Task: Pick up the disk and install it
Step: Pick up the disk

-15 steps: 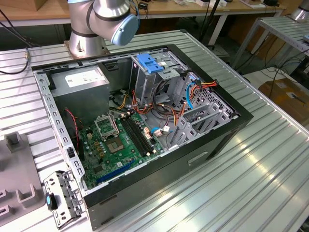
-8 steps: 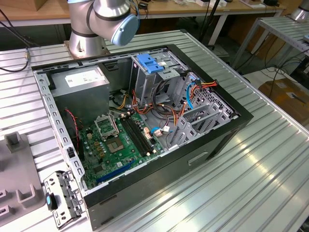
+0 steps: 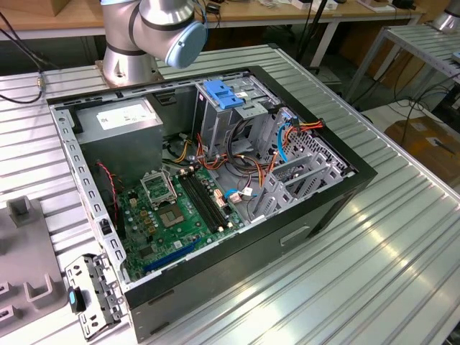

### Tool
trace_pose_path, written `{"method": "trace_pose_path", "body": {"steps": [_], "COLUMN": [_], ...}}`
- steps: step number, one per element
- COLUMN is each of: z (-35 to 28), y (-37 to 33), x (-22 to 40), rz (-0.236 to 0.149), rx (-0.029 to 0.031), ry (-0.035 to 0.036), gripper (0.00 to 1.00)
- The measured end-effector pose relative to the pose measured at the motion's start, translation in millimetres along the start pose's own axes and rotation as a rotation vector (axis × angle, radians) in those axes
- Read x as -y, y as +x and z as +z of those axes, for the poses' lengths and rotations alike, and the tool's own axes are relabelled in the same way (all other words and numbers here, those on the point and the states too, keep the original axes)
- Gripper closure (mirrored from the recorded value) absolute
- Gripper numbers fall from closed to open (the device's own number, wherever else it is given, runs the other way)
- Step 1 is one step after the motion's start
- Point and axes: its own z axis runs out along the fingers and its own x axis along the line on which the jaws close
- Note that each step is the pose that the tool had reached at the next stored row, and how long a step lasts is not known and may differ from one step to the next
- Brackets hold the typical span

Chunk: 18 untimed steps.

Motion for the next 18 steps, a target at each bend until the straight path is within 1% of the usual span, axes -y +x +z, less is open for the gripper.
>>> {"method": "trace_pose_path", "body": {"steps": [10, 11, 12, 13, 18], "z": [-0.7, -1.6, -4.2, -5.5, -6.5], "y": [0.0, 0.0, 0.1, 0.1, 0.1], "x": [0.0, 0.0, 0.1, 0.1, 0.1], "rz": [0.0, 0.0, 0.0, 0.0, 0.0], "rx": [0.0005, 0.0006, 0.0005, 0.0006, 0.0005], "ry": [0.0001, 0.0002, 0.0001, 0.0002, 0.0001], "gripper": [0.63, 0.63, 0.63, 0.63, 0.63]}}
